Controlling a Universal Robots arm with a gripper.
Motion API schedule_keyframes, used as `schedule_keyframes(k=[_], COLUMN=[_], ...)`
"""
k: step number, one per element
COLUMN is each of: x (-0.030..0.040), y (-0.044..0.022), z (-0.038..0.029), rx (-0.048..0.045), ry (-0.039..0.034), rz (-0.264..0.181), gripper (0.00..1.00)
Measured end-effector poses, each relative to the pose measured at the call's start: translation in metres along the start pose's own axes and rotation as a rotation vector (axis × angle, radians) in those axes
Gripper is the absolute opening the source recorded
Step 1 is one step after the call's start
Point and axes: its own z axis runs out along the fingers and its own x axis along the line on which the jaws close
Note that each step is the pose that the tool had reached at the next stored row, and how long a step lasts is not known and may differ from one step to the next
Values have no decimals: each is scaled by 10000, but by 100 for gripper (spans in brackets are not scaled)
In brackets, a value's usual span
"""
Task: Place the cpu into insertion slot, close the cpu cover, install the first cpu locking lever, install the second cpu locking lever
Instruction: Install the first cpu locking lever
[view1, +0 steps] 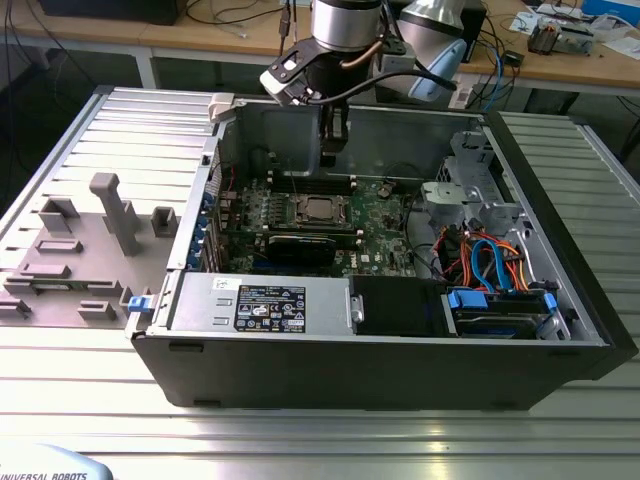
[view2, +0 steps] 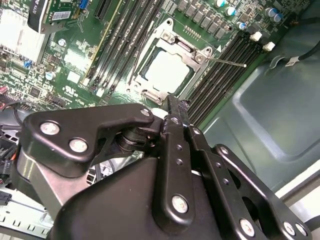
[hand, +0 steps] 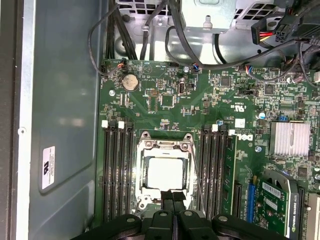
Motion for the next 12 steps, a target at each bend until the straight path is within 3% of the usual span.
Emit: schedule_keyframes(k=[6, 12], x=[-1, 0], y=[0, 0], z=[-1, -1], rx=[1, -13], ry=[-8, -28], rz=[-101, -1410], gripper=[11, 11])
